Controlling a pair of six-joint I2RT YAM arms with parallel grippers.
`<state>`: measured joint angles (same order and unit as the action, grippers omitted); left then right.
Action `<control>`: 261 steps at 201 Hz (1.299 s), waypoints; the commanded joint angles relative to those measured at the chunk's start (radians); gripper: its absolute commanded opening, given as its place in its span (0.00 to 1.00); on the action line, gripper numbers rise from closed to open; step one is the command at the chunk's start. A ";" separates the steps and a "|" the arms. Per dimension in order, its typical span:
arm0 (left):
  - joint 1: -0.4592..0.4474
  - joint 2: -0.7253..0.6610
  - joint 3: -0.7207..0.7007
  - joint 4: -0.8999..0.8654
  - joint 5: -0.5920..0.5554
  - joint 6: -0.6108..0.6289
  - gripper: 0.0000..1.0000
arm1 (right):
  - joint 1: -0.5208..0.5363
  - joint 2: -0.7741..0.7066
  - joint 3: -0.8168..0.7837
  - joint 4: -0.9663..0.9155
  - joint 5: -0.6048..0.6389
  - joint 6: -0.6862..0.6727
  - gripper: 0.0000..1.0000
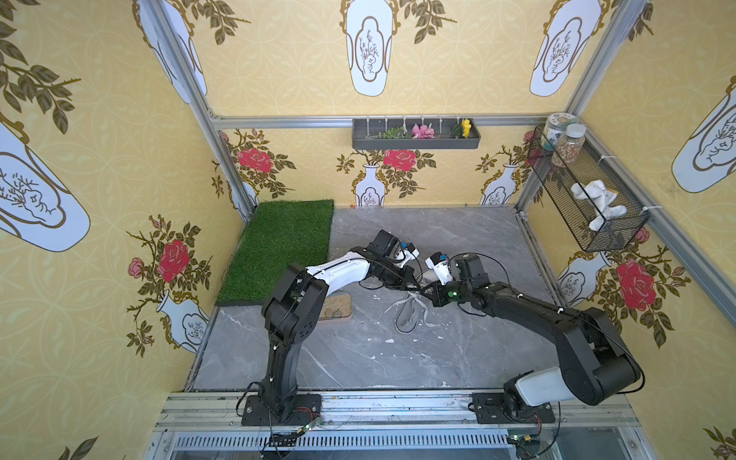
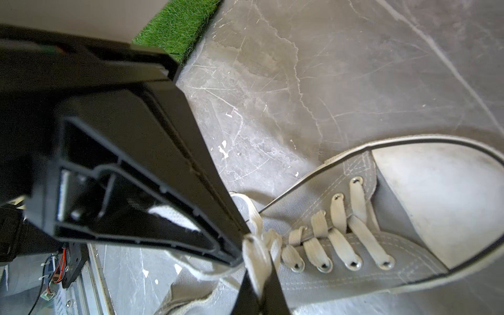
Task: Tie the shoes
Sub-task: Cross the shoelace with the shoelace.
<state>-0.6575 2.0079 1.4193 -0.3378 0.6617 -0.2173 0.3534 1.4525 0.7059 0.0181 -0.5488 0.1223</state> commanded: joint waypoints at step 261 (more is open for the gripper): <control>-0.010 -0.022 -0.021 0.028 -0.006 -0.136 0.00 | 0.099 -0.154 -0.103 -0.024 0.195 0.143 0.43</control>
<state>-0.6662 1.9812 1.3956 -0.3279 0.6327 -0.3443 0.4446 1.2526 0.5999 -0.1604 -0.3641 0.2813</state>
